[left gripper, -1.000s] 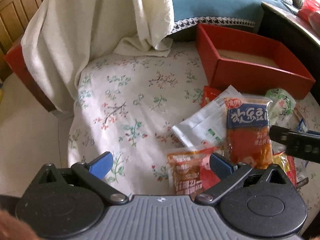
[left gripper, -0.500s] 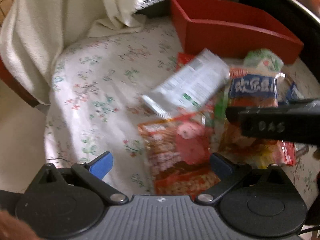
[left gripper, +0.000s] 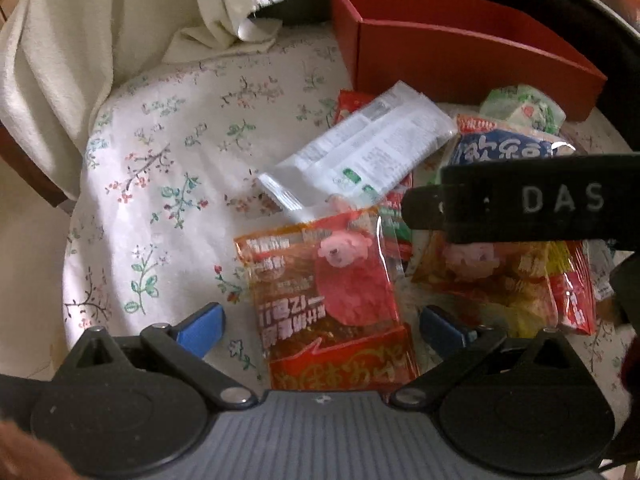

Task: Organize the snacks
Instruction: 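Grasp an orange sausage packet with the left tool while the right grasps a blue-labelled packet, then lift both held packets and carry them over the red box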

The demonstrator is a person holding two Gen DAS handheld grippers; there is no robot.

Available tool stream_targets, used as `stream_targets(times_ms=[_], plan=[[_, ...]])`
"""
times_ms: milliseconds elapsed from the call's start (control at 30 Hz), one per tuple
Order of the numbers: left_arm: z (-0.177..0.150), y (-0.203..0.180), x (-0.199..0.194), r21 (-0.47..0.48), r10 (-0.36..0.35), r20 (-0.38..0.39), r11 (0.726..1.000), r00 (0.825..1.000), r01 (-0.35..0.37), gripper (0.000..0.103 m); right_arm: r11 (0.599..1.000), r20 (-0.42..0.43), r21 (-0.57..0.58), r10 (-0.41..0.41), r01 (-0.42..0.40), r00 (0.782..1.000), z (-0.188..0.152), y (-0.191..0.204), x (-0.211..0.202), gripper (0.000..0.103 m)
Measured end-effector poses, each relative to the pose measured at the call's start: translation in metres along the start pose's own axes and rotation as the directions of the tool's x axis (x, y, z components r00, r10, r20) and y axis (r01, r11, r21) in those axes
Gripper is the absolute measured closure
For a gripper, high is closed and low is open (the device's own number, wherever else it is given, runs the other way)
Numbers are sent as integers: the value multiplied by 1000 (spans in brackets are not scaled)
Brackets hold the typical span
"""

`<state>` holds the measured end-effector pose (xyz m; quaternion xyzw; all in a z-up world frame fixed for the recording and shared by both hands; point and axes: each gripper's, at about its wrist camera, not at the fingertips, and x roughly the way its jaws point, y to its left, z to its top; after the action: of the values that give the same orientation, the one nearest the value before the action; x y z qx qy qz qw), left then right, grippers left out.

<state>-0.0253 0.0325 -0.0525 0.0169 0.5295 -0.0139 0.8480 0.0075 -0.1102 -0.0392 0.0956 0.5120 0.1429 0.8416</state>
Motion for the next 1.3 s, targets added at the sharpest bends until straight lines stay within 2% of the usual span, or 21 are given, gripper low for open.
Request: stream_targets(times_ms=[67,133,167,233,367,467,567,667,833,1133,1300], plan=[[3,2,1,-3,-5,16,1000,1000,5,4,998,-16,-60,-28,27,999,-1,7,3,1],[6,3,2,-5,-11,13,1000,1000,11,4,988,-12,-123,-96,94,995,-4,17,3,14],[6,4,2,-2,-13,11,1000,1000,13,4,975,-3,-169,-148,146,989,-6,23,2,25],[5,4,0,0,-16,10,1000,1000,16,8,976,2,-178,-128,126,992,-8,23,-3,32],[4,6,-9,0,-28,32,1000,999,28,36,986,5,-129,-103,103,995,-7,13,-12,41],[5,10,-11,-16,-37,31,999,999,37,40,992,33,-101,-73,76,997,-5,6,-27,55],[4,11,-11,-18,-36,27,999,999,36,41,996,43,-66,-51,54,998,-3,-5,-33,59],[4,15,-13,-38,-49,22,998,999,49,41,1000,52,-20,-2,3,999,0,-16,-40,68],[8,21,-25,-76,-93,64,992,994,98,41,999,90,30,18,-20,996,4,-28,-52,69],[21,20,-40,-84,-166,127,981,978,177,41,993,170,94,49,-66,984,9,-42,-75,70],[35,17,-42,-70,-182,151,979,972,194,41,989,200,123,58,-83,978,16,-46,-80,70]])
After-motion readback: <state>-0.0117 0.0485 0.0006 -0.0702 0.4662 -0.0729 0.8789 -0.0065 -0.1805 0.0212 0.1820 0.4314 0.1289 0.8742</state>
